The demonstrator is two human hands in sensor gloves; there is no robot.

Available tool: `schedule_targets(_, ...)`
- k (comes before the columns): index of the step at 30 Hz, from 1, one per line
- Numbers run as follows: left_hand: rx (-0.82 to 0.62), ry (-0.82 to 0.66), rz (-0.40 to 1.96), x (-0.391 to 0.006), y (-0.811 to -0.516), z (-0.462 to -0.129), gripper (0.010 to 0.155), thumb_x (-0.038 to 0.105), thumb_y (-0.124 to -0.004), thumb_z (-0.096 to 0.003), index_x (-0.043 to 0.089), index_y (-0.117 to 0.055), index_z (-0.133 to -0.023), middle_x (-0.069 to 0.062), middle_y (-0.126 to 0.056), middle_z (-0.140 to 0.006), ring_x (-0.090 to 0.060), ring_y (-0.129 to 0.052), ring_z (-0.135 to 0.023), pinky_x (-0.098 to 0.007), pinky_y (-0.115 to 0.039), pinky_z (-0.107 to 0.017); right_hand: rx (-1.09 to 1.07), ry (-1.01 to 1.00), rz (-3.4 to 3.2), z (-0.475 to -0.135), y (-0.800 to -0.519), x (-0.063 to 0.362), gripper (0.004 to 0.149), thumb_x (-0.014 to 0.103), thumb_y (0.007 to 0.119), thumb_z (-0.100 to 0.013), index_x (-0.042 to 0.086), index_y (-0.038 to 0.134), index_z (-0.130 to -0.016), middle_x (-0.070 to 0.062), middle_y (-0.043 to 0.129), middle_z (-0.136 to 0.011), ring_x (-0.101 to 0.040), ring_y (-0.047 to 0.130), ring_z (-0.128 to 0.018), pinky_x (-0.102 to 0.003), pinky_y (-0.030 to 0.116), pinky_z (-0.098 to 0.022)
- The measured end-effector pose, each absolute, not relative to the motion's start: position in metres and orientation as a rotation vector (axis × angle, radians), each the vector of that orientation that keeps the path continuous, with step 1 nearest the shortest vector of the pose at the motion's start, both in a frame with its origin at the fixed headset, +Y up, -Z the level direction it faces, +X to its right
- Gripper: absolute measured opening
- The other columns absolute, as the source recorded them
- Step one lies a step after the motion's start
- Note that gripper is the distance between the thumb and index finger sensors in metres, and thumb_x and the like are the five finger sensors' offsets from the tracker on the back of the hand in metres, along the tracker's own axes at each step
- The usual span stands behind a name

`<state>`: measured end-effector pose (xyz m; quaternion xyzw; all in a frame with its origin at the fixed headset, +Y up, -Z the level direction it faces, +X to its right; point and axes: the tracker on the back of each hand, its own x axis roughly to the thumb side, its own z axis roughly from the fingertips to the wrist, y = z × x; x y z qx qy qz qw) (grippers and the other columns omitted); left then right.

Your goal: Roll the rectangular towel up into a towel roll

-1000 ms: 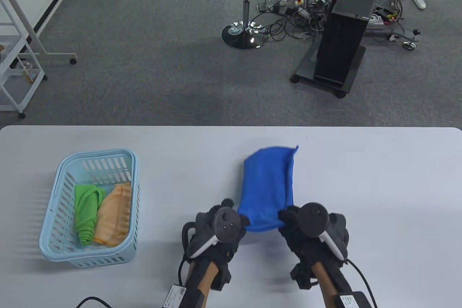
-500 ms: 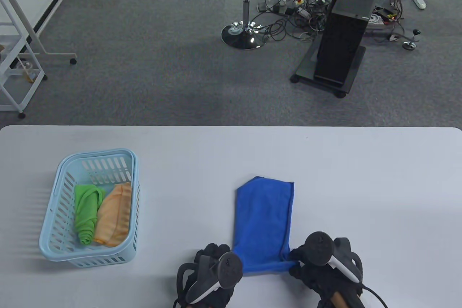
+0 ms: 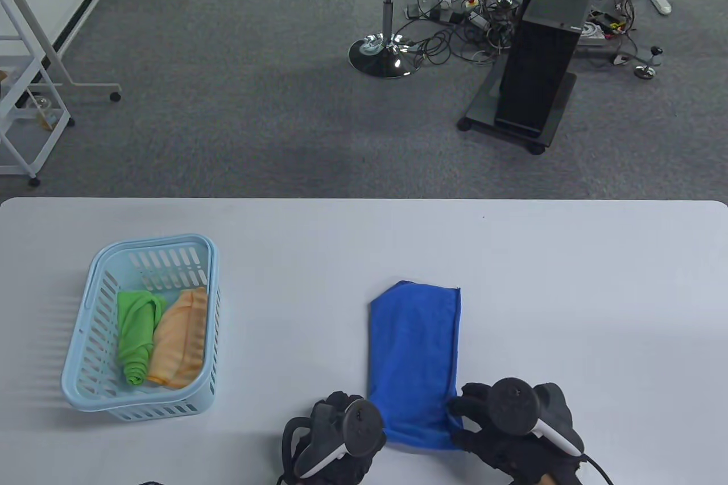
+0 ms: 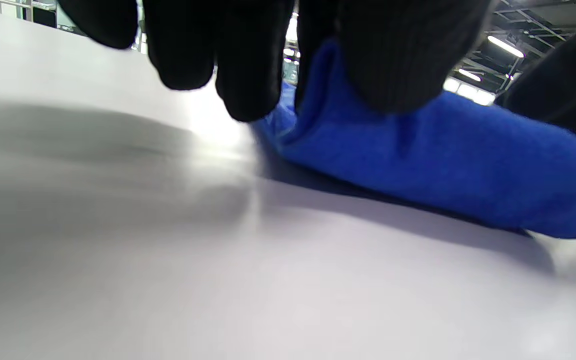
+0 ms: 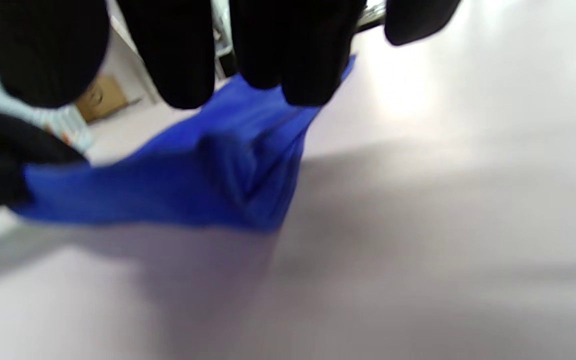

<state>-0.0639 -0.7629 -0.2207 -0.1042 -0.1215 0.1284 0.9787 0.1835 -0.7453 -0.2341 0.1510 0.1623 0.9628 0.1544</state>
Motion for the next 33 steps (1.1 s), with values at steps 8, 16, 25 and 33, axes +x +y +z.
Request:
schedule_targets(8, -0.250, -0.257, 0.183, -0.062, -0.773, -0.218, 0.046, 0.045, -0.080, -0.0386, 0.026, -0.095, -0.077, -0.014, -0.082, -0.098, -0.044, -0.069, -0.096, -0.064, -0.054, -0.066, 0.449, 0.429, 2.974, -0.232, -0.767, 0.157, 0.049, 0.039, 0.082, -0.030, 0.024, 0.087, -0.075, -0.004, 0.064, -0.096, -0.027, 0.075, -0.086, -0.063, 0.050, -0.069)
schedule_targets(16, -0.247, -0.265, 0.220, -0.065, -0.765, -0.217, 0.045, 0.045, -0.081, -0.0379, 0.023, -0.099, -0.073, -0.016, -0.081, -0.099, -0.046, -0.064, -0.098, -0.065, -0.050, -0.066, 0.403, 0.404, 3.034, -0.231, -0.770, 0.162, 0.049, 0.038, 0.081, -0.030, 0.026, 0.084, -0.077, -0.006, 0.059, -0.098, -0.028, 0.071, -0.089, -0.062, 0.049, -0.069)
schedule_targets(25, -0.221, -0.282, 0.111, -0.057, -0.761, -0.217, 0.047, 0.049, -0.076, -0.0382, 0.015, -0.103, -0.057, -0.015, -0.081, -0.099, -0.046, -0.059, -0.099, -0.065, -0.047, -0.067, 0.305, 0.336, 2.971, -0.234, -0.767, 0.180, 0.048, 0.038, 0.073, -0.031, 0.016, 0.087, -0.071, -0.003, 0.072, -0.090, -0.025, 0.082, -0.081, -0.060, 0.056, -0.066)
schedule_targets(33, -0.184, -0.274, -0.099, -0.043, -0.768, -0.218, 0.047, 0.052, -0.077, -0.0378, 0.017, -0.104, -0.054, -0.014, -0.079, -0.101, -0.045, -0.057, -0.101, -0.065, -0.046, -0.069, 0.282, 0.265, 2.944, -0.233, -0.756, 0.177, 0.056, 0.043, 0.075, -0.030, 0.020, 0.077, -0.082, -0.006, 0.058, -0.098, -0.028, 0.070, -0.089, -0.061, 0.050, -0.069)
